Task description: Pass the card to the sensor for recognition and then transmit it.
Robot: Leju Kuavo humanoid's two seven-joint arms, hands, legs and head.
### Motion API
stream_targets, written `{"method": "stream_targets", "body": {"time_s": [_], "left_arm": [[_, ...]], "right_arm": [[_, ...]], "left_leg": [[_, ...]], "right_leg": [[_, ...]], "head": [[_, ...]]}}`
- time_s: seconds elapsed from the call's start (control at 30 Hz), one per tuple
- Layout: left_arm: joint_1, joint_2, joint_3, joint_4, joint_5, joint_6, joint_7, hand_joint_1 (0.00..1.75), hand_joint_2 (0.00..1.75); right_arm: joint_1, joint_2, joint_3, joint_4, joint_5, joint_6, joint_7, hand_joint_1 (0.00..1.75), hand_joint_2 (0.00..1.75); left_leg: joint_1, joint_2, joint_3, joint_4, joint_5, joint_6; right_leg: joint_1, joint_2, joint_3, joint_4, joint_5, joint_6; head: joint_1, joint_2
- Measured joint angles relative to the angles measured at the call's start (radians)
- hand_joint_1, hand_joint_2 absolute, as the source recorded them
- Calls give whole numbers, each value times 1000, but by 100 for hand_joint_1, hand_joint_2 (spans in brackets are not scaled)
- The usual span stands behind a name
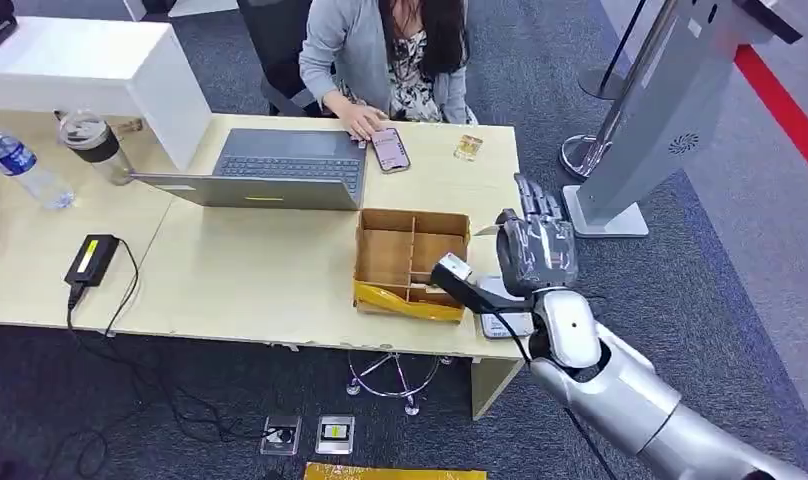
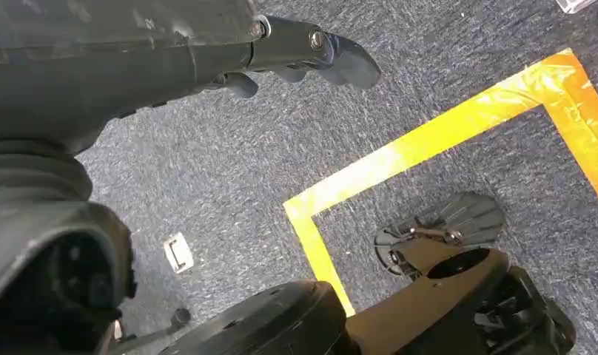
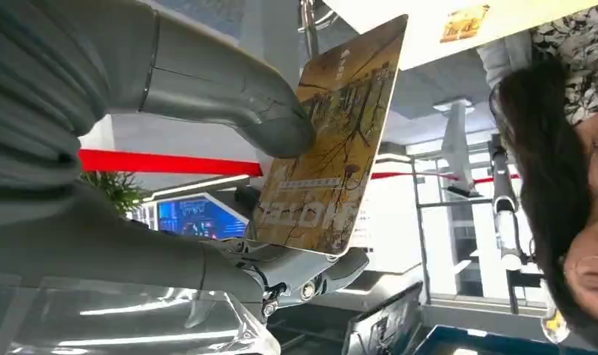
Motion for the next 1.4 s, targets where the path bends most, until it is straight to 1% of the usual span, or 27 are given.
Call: {"method": "stream_targets", "body": {"time_s": [0.17,0.33,0.5,0.77,0.9,0.97,1.07,1.23,1.4], "left_arm": [[0,0,0,0,0,1,0,0,0],[0,0,0,0,-2,0,1,0,0],[0,0,1,0,-2,-1,3,0,0],[2,0,1,0,2,9,7,0,0],[5,0,1,0,6,18,7,0,0],[7,0,2,0,10,19,7,0,0],[10,0,3,0,12,19,6,0,0],[14,1,6,0,18,21,3,0,0],[23,2,7,0,24,32,-2,0,0]], "right_arm": [[0,10,2,19,-3,-11,-10,175,175],[1,10,14,33,-12,-5,-9,175,175],[19,5,14,56,-30,-1,-4,175,175],[52,-6,23,85,-69,9,-29,175,175],[67,-7,30,101,-110,-4,-44,175,175],[80,-8,36,108,-129,-22,-46,175,175],[102,-12,44,113,-144,-36,-41,175,175],[124,-27,47,113,-178,-50,-10,175,175],[137,-42,47,101,-202,-53,1,175,175]], "left_leg": [[0,0,0,0,0,0],[0,0,0,0,0,0],[0,0,0,0,0,0],[0,1,0,0,0,0],[0,0,0,0,0,0],[0,1,0,0,0,0],[0,1,0,0,0,0],[0,1,0,0,0,0],[0,1,0,0,0,0]], "right_leg": [[0,0,0,0,0,0],[0,0,0,0,0,0],[0,1,-1,0,0,0],[0,1,-1,0,0,0],[0,1,-1,0,0,0],[0,1,-1,0,0,0],[0,1,-1,0,0,0],[0,1,-1,0,0,0],[0,1,-1,0,0,0]], "head": [[0,0],[0,0],[0,0],[0,0],[0,0],[0,0],[0,0],[0,0],[0,0]]}}
